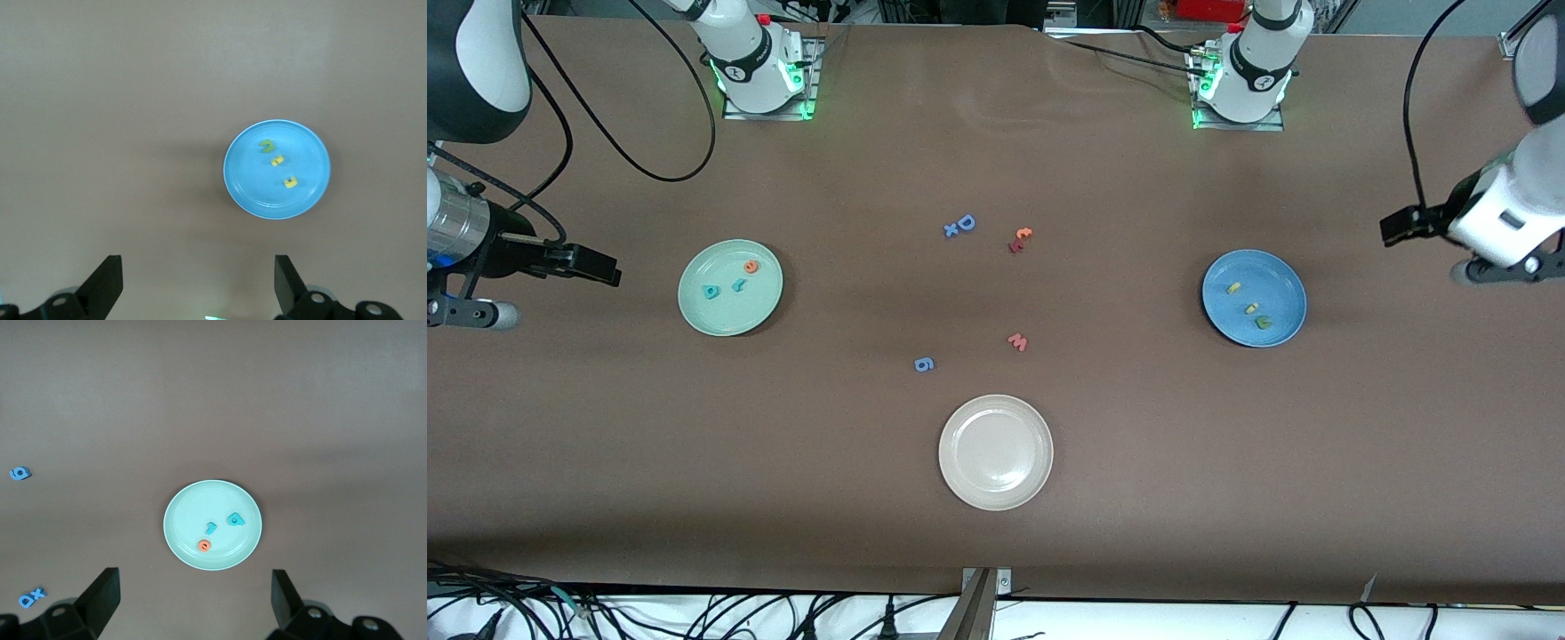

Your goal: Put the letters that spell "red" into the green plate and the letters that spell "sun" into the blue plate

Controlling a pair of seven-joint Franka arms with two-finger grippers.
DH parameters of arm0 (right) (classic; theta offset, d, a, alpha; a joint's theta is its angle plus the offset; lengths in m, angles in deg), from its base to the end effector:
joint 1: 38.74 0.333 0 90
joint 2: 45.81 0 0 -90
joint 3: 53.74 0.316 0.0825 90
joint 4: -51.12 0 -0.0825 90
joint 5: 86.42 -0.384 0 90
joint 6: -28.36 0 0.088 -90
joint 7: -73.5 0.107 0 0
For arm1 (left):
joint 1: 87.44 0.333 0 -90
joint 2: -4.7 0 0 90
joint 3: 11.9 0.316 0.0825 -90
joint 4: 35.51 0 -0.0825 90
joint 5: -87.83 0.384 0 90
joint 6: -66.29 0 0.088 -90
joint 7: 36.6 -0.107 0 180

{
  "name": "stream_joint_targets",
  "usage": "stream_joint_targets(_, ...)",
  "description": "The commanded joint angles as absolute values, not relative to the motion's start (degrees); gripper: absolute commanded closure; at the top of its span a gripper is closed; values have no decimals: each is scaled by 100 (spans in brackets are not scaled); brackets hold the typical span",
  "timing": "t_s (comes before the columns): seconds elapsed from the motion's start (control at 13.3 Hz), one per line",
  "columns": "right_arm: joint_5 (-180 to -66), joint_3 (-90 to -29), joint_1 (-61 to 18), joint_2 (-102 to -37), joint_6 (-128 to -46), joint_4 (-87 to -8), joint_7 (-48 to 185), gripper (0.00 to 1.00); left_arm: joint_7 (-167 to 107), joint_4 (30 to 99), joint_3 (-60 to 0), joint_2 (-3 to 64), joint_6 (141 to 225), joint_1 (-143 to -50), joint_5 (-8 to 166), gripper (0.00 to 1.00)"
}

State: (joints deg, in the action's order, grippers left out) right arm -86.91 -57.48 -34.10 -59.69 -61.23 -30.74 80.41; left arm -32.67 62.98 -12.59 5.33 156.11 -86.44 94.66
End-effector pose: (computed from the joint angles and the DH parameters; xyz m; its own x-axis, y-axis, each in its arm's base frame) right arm 0.6220 0.0152 0.5481 0.9890 -0.1045 -0.1050 -0.1030 -0.9945 0.0199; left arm 0.5478 0.0158 0.5496 0.9854 0.0737 -0.1532 0.0542 -0.9903 -0.1281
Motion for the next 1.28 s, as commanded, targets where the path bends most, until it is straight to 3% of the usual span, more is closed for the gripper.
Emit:
stream_joint_targets(0.0,-8642,-5734,-3417,-5917,-6111,-3105,8035,0,-3423,6223,-1927,444,15497,-8164,9284,0)
stream_joint_targets(0.38,-8651,-5734,-3426,-5926,-6129,-3097,8027,0,-3440,5678,-1665,444,15277,-8348,8898,0)
stream_joint_targets(1.21,-8757,-5743,-3426,-5926,-6120,-3105,8132,0,-3634,5616,-1462,444,15207,-8401,8687,0)
